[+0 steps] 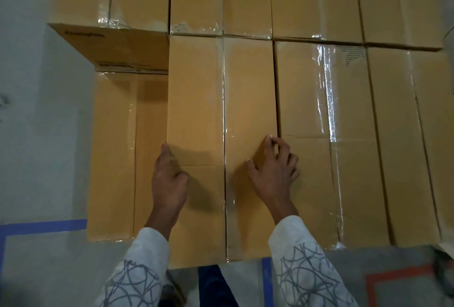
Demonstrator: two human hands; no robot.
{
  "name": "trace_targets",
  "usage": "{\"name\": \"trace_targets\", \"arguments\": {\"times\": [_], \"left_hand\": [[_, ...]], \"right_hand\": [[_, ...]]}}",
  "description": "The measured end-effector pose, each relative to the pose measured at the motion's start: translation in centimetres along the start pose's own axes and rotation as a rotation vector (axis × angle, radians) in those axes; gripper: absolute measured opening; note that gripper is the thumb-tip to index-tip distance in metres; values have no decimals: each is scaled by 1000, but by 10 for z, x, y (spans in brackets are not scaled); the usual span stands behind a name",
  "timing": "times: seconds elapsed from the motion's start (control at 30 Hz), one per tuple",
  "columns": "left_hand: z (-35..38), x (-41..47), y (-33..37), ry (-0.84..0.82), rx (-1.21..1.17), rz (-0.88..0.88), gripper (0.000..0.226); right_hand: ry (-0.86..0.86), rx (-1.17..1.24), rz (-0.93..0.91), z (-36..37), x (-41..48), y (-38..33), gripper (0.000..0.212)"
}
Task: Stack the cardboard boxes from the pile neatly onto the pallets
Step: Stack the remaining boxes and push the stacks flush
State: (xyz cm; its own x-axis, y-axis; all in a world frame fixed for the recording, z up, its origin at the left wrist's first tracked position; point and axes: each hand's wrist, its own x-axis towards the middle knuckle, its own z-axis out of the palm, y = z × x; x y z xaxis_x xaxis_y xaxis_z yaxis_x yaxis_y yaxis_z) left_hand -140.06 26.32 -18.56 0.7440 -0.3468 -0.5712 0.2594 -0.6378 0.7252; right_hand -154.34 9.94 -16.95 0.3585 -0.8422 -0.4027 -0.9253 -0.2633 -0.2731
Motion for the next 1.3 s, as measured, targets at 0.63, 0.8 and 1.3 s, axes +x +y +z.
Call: {"name": "trace_targets", "arguments": {"times": [0.63,0.8,1.3], "left_hand": [[-8,-5,-1,-95,-165,15,87],[-7,-3,-6,-89,-174,39,86],[-7,-13,-20,-84,34,151,87]], "right_hand": [[-408,-347,-358,39,-142,4,163],[-261,-361,-433,44,-131,12,156],[-388,-270,-449,38,-120,10,142]]}}
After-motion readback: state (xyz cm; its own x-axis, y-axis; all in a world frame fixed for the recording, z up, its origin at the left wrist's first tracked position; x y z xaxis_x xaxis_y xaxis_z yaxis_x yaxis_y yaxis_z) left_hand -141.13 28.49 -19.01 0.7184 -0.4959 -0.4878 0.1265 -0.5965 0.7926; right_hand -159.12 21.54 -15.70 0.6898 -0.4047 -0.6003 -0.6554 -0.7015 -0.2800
